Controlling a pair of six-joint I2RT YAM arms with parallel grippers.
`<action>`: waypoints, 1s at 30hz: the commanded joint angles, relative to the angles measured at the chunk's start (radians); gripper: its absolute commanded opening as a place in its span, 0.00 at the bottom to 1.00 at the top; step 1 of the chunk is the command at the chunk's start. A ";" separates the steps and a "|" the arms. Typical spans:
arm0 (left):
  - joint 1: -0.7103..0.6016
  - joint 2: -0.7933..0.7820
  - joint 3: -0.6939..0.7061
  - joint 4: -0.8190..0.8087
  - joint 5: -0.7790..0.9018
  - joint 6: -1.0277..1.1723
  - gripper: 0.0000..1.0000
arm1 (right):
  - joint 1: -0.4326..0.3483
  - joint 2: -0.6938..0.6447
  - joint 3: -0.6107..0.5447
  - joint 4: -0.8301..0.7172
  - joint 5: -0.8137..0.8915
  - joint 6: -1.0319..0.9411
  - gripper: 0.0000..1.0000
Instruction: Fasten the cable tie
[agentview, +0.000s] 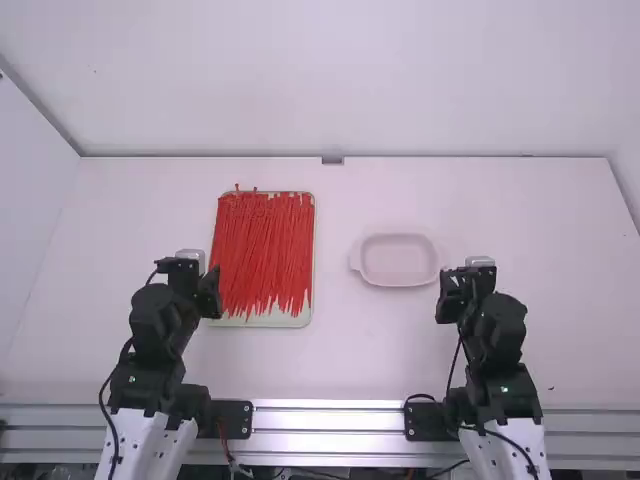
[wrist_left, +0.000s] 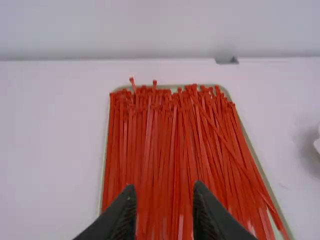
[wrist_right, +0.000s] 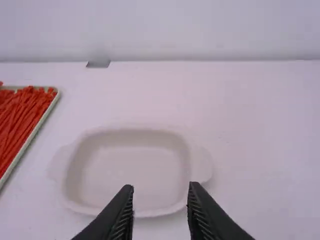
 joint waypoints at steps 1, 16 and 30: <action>-0.006 0.057 0.057 -0.015 0.023 -0.010 0.34 | 0.024 0.059 0.084 -0.024 0.000 0.013 0.34; -0.016 0.342 0.237 -0.067 0.083 -0.061 0.63 | 0.190 0.457 0.449 -0.231 0.074 0.133 0.63; -0.025 0.623 0.485 -0.170 0.143 -0.191 0.87 | 0.211 0.776 0.745 -0.497 0.091 0.092 0.87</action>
